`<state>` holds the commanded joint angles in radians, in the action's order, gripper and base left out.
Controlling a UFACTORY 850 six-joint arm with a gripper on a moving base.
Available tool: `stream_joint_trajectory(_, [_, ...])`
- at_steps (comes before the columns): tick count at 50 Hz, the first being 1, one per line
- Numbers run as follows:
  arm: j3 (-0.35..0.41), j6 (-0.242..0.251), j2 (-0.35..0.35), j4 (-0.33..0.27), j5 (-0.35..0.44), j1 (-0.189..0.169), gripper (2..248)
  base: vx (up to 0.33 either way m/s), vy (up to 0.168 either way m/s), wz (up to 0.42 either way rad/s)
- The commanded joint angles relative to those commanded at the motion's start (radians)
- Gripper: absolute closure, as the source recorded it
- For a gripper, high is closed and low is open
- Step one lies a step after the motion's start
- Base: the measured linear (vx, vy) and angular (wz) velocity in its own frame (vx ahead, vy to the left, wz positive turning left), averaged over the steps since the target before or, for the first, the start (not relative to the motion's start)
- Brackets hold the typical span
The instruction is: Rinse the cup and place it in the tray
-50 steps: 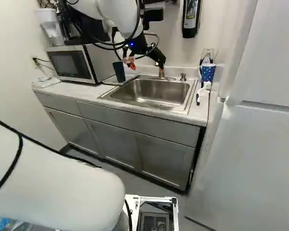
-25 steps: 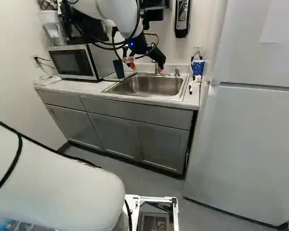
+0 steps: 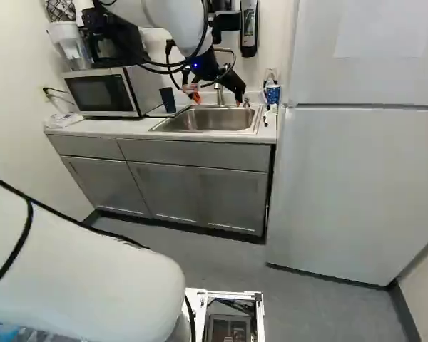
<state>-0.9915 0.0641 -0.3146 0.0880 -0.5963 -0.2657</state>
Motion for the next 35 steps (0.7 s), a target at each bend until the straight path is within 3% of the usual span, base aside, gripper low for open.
stream_joint_trajectory(23, [0.000,0.000,0.000,0.000,0.000,0.000,3,-0.219,0.054,-0.166])
stream_joint_trajectory(35, [0.000,0.000,0.000,0.000,0.000,0.000,3,-0.035,0.012,0.011])
